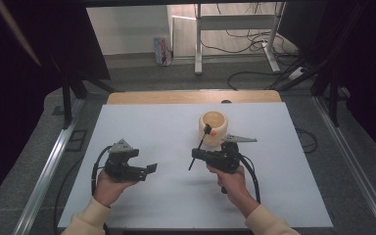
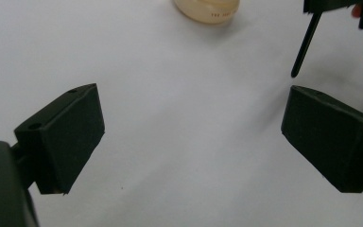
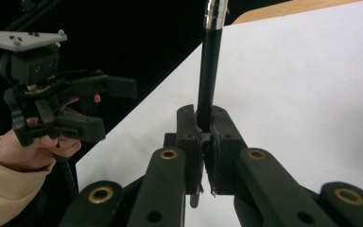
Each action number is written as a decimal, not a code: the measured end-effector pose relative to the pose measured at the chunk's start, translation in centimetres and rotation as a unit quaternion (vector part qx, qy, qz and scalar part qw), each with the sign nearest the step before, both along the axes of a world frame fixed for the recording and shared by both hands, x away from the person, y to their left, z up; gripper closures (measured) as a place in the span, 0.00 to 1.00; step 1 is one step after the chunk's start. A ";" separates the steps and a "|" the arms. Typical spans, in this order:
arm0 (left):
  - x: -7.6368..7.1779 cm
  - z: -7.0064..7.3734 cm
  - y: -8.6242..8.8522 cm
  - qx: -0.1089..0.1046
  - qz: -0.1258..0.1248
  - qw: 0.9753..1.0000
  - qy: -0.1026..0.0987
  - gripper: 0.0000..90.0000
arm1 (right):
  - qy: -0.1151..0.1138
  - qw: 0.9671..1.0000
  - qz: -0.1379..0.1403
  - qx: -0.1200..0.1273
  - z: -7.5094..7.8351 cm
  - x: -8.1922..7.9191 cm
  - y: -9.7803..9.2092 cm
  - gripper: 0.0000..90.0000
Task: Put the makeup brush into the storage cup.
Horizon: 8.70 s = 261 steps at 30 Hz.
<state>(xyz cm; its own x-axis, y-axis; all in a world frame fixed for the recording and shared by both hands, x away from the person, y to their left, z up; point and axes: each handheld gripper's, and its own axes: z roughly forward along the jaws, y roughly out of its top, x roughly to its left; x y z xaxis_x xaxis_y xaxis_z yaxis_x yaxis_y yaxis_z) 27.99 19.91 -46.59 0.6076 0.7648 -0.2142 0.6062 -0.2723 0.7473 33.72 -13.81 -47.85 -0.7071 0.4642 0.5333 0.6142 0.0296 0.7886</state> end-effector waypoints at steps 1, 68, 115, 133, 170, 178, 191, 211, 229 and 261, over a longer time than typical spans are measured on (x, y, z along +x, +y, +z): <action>0.0 -0.1 0.1 -0.001 0.001 1.000 0.000 0.08 | -0.003 1.000 -0.001 0.000 0.0 0.0 -0.1 0.93; -0.3 -0.9 0.0 0.013 -0.002 1.000 0.008 0.10 | -0.031 0.997 -0.064 0.022 4.3 6.1 -4.5 0.93; -0.1 -1.0 -0.2 0.014 -0.006 1.000 0.012 0.09 | -0.029 0.991 -0.130 0.000 6.0 11.8 -6.2 0.93; -0.1 -1.0 -0.3 0.015 -0.007 1.000 0.015 0.09 | -0.025 0.989 -0.142 -0.024 5.1 13.0 -6.2 0.93; 0.0 -1.0 -0.3 0.015 -0.008 1.000 0.016 0.09 | -0.053 0.984 -0.156 -0.062 4.1 12.3 -4.3 0.22; 0.0 -1.1 -0.3 0.015 -0.008 1.000 0.016 0.09 | -0.044 0.986 -0.155 -0.053 4.1 12.2 -4.4 0.17; 0.0 -1.0 -0.3 0.015 -0.008 1.000 0.016 0.09 | -0.043 0.989 -0.134 -0.049 4.5 11.7 -4.6 0.14; -0.1 -0.9 -0.2 0.015 -0.006 1.000 0.015 0.09 | -0.058 0.988 -0.124 -0.071 5.1 8.6 -8.1 0.12; -0.1 -0.8 0.0 0.014 -0.001 1.000 0.013 0.09 | -0.073 0.986 -0.103 -0.105 4.0 1.6 -13.1 0.07; -0.1 -0.9 0.0 0.017 -0.001 1.000 0.011 0.09 | -0.073 0.982 -0.095 -0.147 1.6 -1.3 -13.4 0.07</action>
